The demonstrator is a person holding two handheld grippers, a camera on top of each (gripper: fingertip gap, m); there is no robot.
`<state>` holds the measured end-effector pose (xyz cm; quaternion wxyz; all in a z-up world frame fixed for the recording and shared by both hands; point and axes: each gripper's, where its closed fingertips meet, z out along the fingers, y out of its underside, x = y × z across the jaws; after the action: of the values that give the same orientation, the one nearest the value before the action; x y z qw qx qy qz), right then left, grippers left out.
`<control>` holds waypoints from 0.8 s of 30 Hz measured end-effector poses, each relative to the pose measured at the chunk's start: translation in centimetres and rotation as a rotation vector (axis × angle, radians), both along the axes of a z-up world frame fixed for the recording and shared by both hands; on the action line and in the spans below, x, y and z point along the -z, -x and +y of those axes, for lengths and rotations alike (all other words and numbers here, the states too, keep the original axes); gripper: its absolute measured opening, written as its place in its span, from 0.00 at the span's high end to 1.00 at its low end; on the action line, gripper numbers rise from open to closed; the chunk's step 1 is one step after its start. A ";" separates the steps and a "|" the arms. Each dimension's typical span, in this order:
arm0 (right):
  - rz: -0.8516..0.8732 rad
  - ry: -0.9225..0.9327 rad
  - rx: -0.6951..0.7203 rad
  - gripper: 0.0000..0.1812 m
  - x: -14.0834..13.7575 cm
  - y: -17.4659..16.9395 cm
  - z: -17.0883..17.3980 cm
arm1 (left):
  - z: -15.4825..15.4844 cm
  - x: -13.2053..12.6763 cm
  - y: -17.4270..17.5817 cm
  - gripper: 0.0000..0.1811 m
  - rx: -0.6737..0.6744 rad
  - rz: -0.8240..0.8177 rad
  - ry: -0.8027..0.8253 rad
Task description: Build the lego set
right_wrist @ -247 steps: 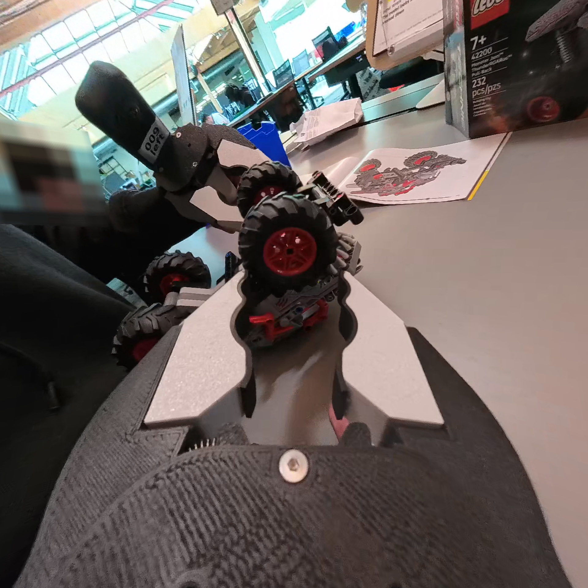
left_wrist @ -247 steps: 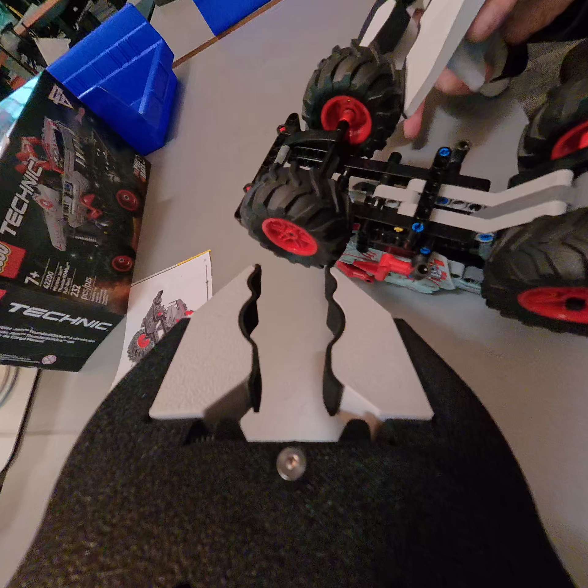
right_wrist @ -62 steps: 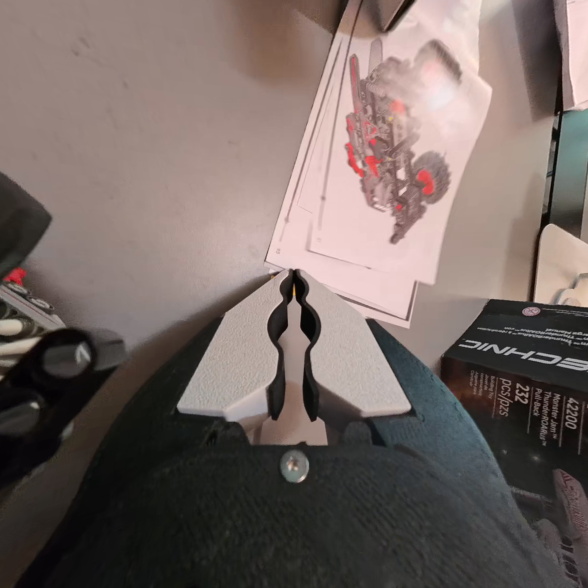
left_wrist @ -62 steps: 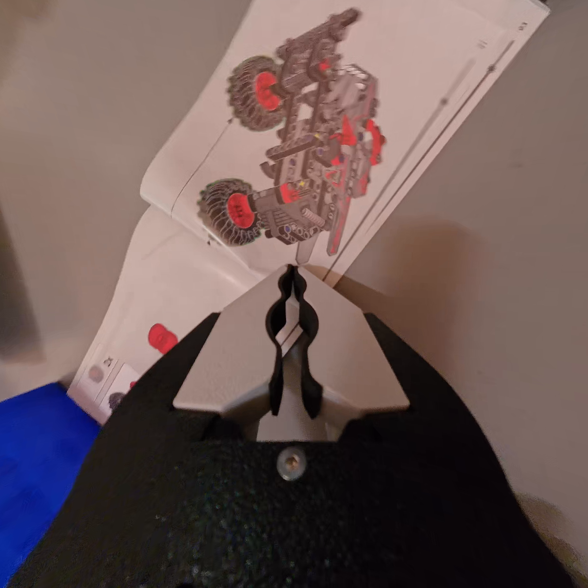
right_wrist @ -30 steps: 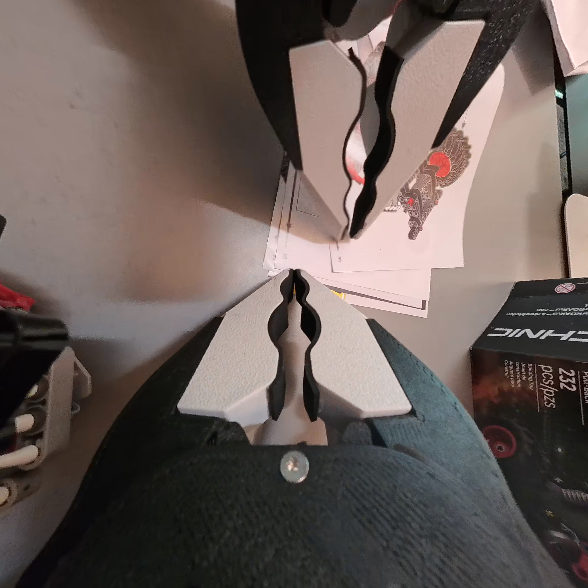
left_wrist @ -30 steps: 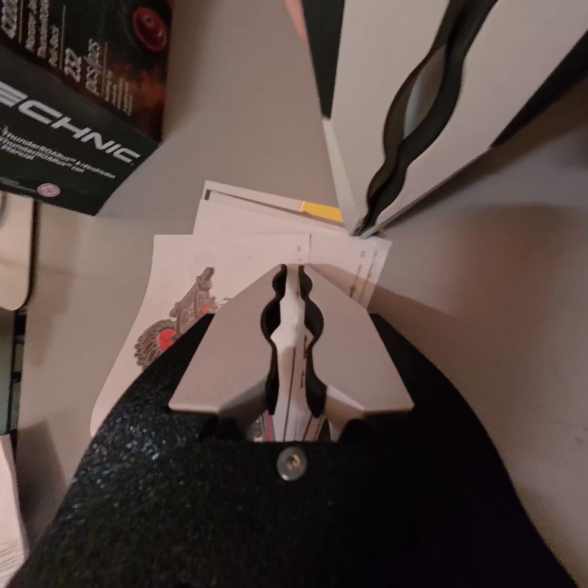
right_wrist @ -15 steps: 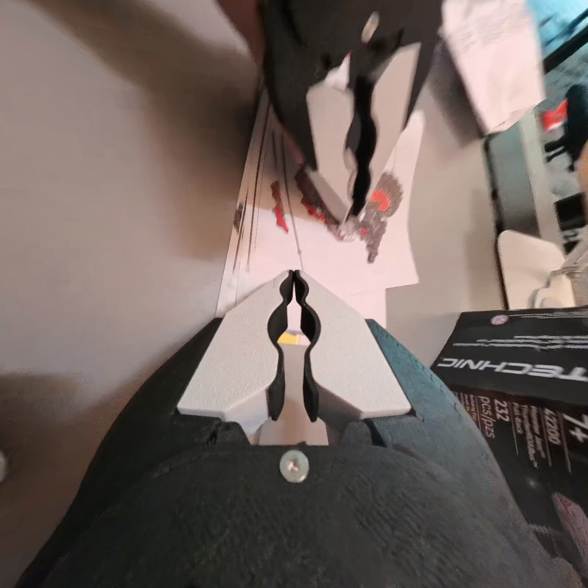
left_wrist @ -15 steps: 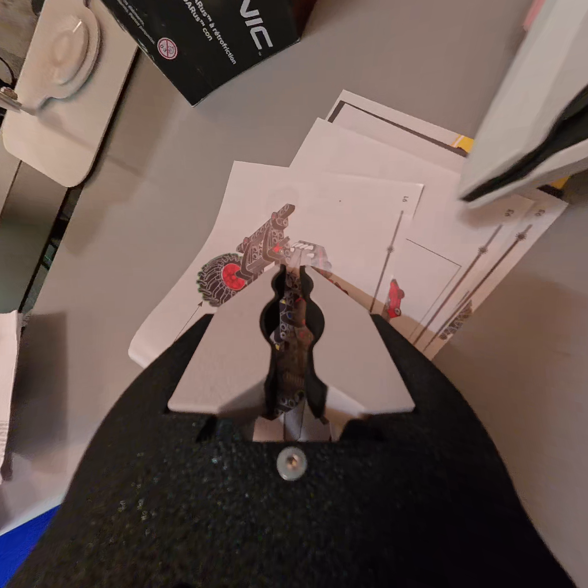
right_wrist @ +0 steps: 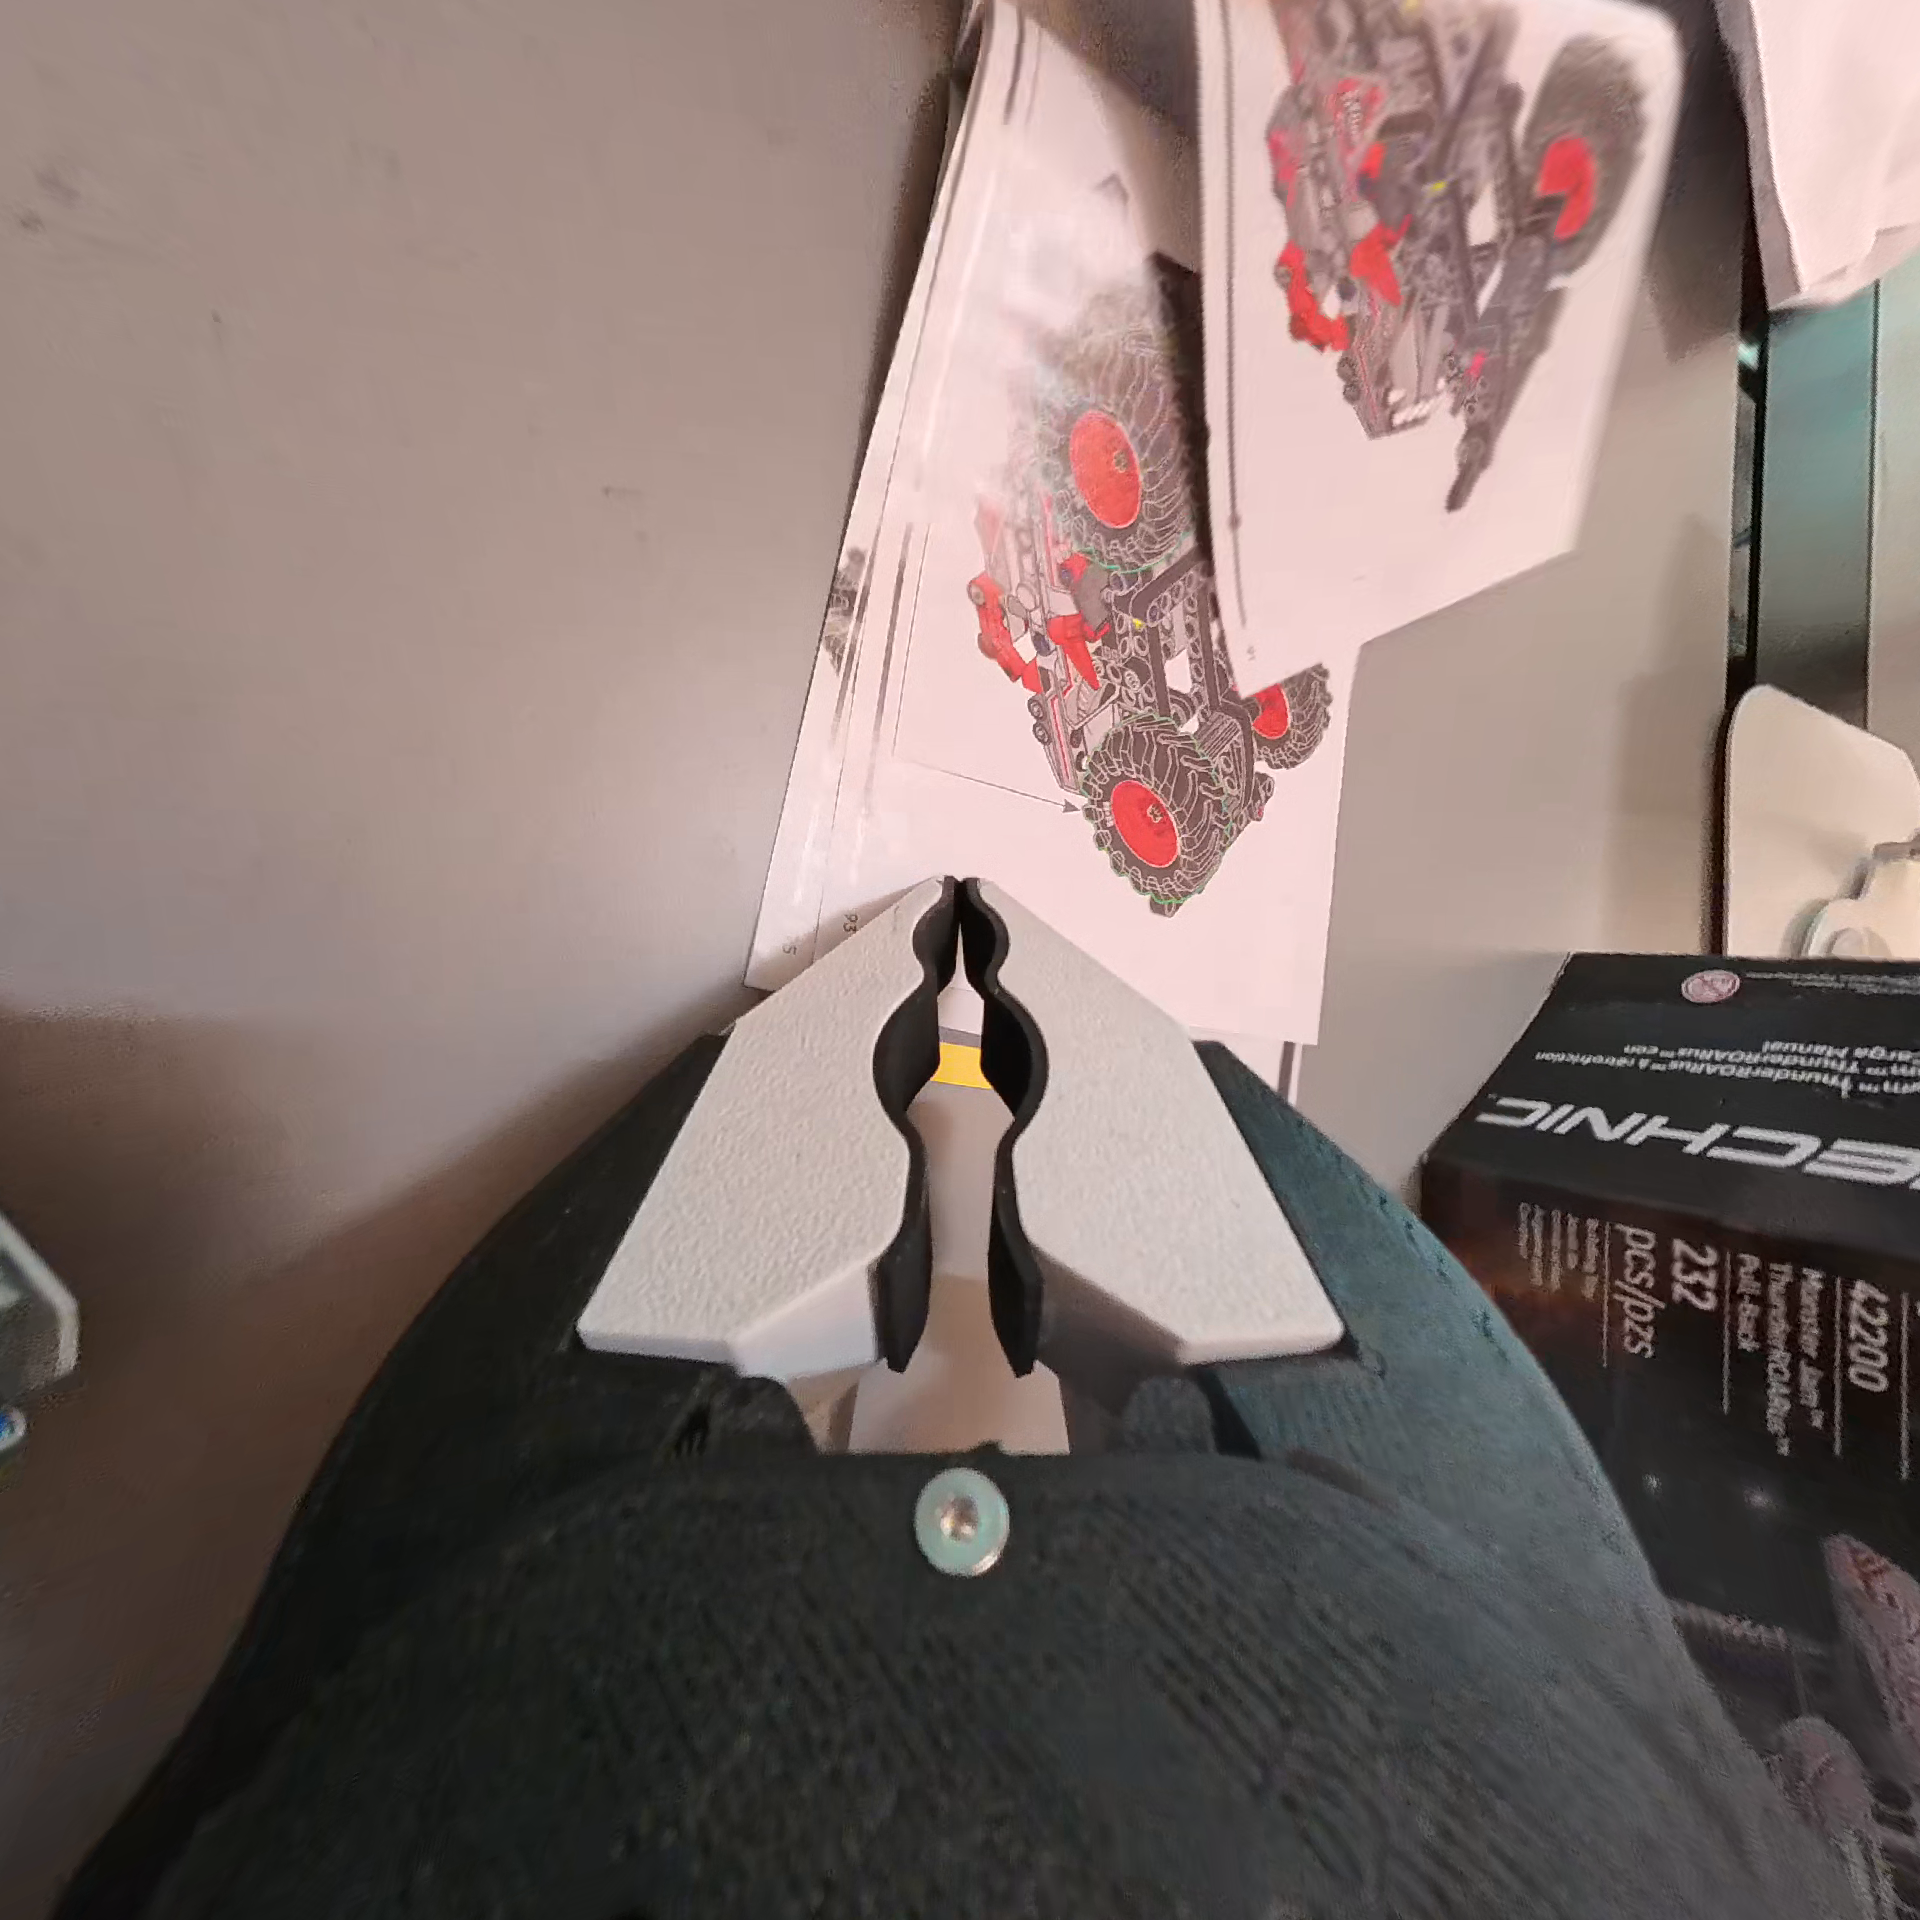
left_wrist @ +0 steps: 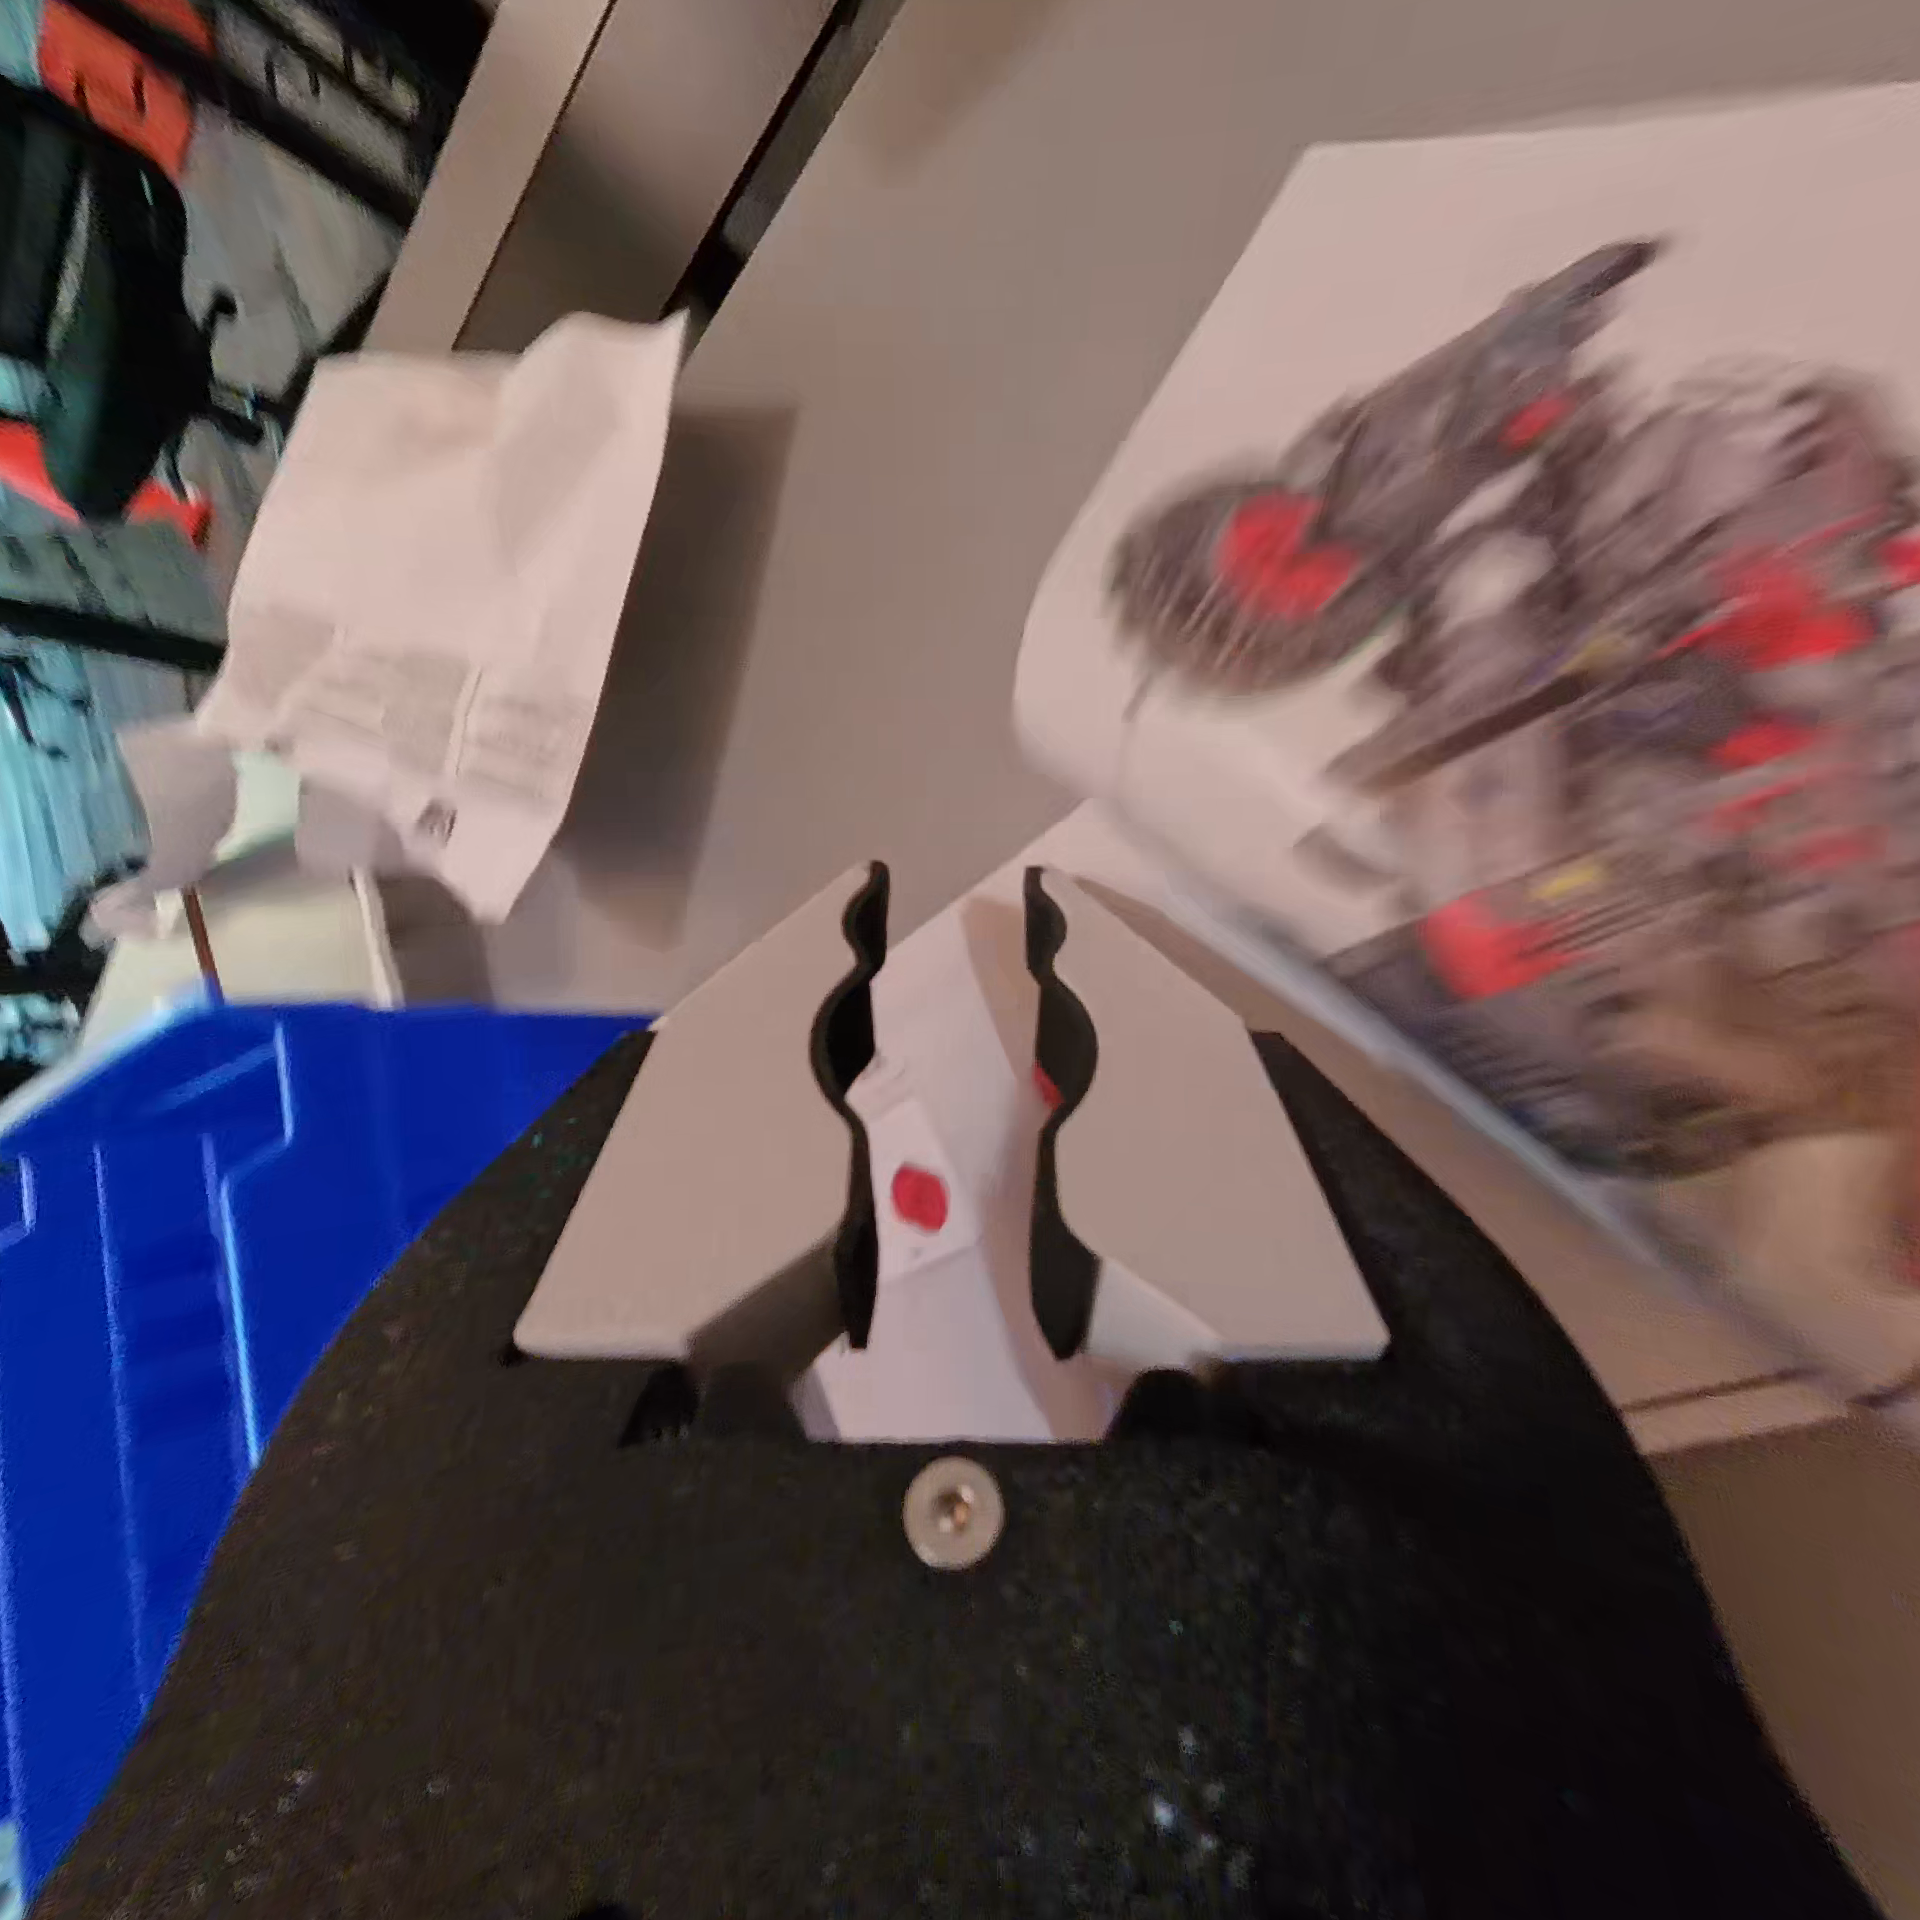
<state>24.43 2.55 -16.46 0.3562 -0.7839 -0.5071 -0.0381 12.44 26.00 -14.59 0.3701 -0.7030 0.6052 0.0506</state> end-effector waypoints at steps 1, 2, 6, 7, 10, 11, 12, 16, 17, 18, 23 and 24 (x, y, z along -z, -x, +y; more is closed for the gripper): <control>0.010 -0.003 0.007 1.00 0.0 -0.2 -0.1 | -0.4 -0.3 0.4 0.87 -0.019 -0.032 0.030; 0.018 -0.005 0.014 1.00 0.0 -0.3 -0.2 | -1.5 -0.9 0.0 0.87 0.002 -0.086 0.067; 0.031 -0.002 0.031 1.00 0.0 -0.5 -0.4 | -10.1 -4.1 -3.8 0.78 0.253 -0.311 0.167; 0.035 -0.001 0.036 1.00 0.0 -0.5 -0.4 | -13.1 -4.7 -5.1 0.74 0.368 -0.362 0.187; 0.066 0.000 0.053 1.00 0.0 -0.6 -0.4 | -18.6 -2.9 -6.8 0.63 0.572 -0.292 0.195; 0.084 0.000 0.060 1.00 0.0 -0.6 -0.4 | -18.9 -1.9 -7.0 0.60 0.579 -0.238 0.173; 0.100 -0.001 0.066 1.00 0.0 -0.6 -0.4 | -18.9 -1.1 -7.1 0.59 0.583 -0.198 0.148; 0.091 -0.012 0.072 1.00 0.0 -0.6 -0.5 | -17.5 0.5 -7.6 0.63 0.539 -0.137 0.086; 0.080 -0.012 0.070 1.00 0.0 -0.6 -0.5 | -16.7 0.4 -7.5 0.64 0.505 -0.138 0.075; 0.069 -0.012 0.068 1.00 0.0 -0.6 -0.5 | -15.5 0.3 -7.2 0.66 0.457 -0.125 0.053; 0.060 -0.010 0.060 1.00 0.0 -0.6 -0.5 | -10.4 0.2 -4.5 0.64 0.292 -0.091 0.014; 0.064 -0.009 0.061 1.00 0.0 -0.6 -0.5 | -9.5 0.1 -3.9 0.61 0.249 -0.113 0.028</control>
<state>25.00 2.09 -16.48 0.3747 -0.7982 -0.4710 -0.0262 16.38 16.47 -14.65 0.3972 -0.6291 0.6667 -0.0437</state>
